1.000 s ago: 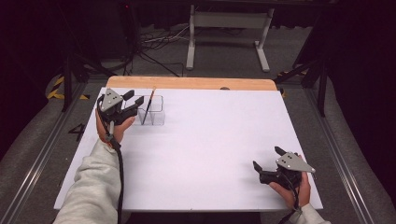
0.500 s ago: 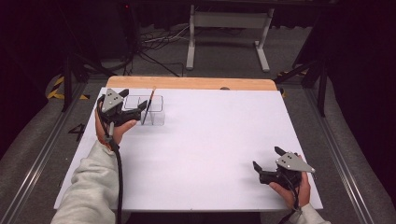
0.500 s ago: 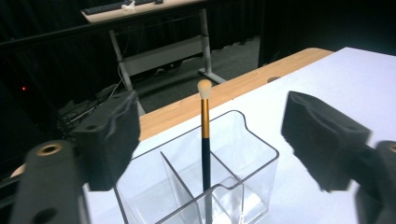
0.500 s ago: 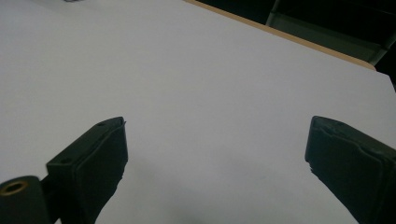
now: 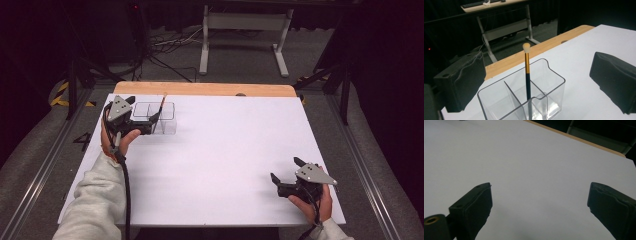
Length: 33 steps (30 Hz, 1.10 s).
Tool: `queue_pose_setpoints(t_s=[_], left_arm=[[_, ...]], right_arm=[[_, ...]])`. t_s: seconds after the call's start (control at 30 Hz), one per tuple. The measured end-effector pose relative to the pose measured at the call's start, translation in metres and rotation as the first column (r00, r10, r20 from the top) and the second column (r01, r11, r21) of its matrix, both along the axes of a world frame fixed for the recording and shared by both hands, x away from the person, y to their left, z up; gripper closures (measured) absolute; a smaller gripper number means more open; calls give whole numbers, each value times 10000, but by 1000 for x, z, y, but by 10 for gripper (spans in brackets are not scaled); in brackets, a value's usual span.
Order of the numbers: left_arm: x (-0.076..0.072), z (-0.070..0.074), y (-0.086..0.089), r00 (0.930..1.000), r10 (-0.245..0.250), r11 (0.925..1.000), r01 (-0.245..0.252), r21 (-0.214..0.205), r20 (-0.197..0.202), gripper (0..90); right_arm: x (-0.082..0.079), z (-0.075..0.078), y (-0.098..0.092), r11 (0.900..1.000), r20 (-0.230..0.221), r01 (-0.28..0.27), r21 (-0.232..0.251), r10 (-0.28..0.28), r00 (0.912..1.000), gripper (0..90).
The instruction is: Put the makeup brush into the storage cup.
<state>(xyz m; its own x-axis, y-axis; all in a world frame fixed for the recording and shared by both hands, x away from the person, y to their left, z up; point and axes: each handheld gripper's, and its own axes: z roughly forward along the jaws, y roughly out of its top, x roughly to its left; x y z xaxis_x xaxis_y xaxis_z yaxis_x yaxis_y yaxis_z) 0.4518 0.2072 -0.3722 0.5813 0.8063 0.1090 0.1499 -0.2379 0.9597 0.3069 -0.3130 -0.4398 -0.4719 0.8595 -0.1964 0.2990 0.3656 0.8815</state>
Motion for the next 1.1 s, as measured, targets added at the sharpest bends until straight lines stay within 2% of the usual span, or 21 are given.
queue_pose_setpoints(t_s=[0.07, 0.47, 0.63, 0.97, 1.1], left_arm=[[-1, 0, -1, 10000, 43, 10000, -43, 78, 46, 11], [-11, 2, -3, 9991, -396, 9984, 389, 403, 164, 9], [-17, 5, -5, 9976, -572, 9968, 549, 583, 380, 10], [-31, 11, -7, 9935, -1011, 9930, 976, 665, 518, 4], [-36, 11, -7, 9925, -1068, 9912, 1017, 852, 588, 4]], right_arm=[[0, 0, 0, 10000, 8, 0, 5, 0, 10000, 66], [0, 0, 0, 10000, 18, -19, -1, 19, 10000, 66], [0, 0, 0, 10000, 12, 6, 15, -6, 10000, 66], [0, 1, 0, 10000, 47, 6, 19, -6, 10000, 66], [0, 0, 1, 10000, 52, -15, -1, 15, 10000, 66]])
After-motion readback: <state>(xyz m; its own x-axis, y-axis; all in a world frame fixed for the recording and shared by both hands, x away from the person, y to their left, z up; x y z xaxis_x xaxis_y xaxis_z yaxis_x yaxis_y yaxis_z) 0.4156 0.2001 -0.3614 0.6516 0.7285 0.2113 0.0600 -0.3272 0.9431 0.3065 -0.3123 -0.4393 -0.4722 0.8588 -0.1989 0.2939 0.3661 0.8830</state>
